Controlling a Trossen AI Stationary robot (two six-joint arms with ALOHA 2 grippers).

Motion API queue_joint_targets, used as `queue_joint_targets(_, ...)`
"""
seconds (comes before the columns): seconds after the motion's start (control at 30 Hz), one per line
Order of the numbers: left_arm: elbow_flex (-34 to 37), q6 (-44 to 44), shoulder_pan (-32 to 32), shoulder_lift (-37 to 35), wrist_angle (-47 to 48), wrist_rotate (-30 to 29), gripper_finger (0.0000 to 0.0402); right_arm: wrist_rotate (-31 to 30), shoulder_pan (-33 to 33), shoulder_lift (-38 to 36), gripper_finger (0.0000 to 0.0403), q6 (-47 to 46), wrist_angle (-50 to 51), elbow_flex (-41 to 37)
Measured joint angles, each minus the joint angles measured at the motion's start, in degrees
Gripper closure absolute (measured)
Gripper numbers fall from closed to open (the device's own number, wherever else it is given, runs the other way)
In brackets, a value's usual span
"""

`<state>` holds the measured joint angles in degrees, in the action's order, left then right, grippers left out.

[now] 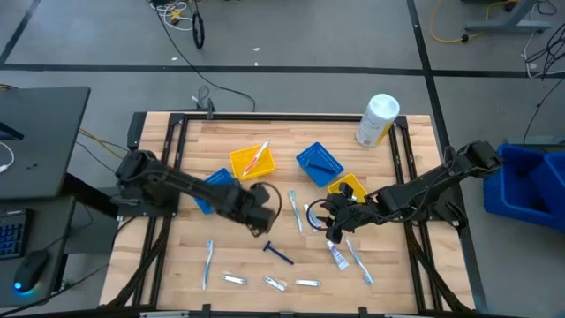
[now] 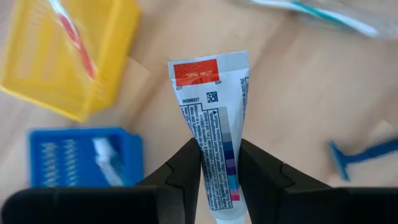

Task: Pick & Place Travel size toiletries
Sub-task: Put the toothpaste into the left blue bin

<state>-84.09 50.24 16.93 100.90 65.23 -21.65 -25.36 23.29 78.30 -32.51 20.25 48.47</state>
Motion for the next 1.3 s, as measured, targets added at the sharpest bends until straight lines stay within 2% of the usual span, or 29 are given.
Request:
queue_joint_targets(0.53,-0.42,-13.63,-12.93,-0.02,7.81,-1.56,0.0297,0.04,0.00,0.00,0.0196,-1.07,0.00,0.00)
queue_joint_targets(0.83,-0.42,-20.33,-18.65,-0.08,13.03,-0.08,0.0297,0.02,0.00,0.00,0.0194,-1.07,0.02,0.00)
queue_joint_targets(0.93,-0.42,-21.83,-20.56,-0.08,12.93,2.02,0.0297,0.02,0.00,0.00,0.0197,-1.09,0.02,0.00)
queue_joint_targets(1.03,-0.42,-21.52,-21.64,-0.08,14.45,4.41,0.0297,0.02,0.00,0.00,0.0200,-1.09,0.02,0.00)
queue_joint_targets(1.23,0.39,-16.56,-20.74,-0.54,24.03,2.95,0.0297,0.01,0.00,0.00,0.0198,-1.07,0.28,0.00)
queue_joint_targets(1.3,2.52,-16.24,-20.01,-1.97,24.13,3.33,0.0297,0.00,0.00,0.00,0.0196,-1.09,0.27,0.00)
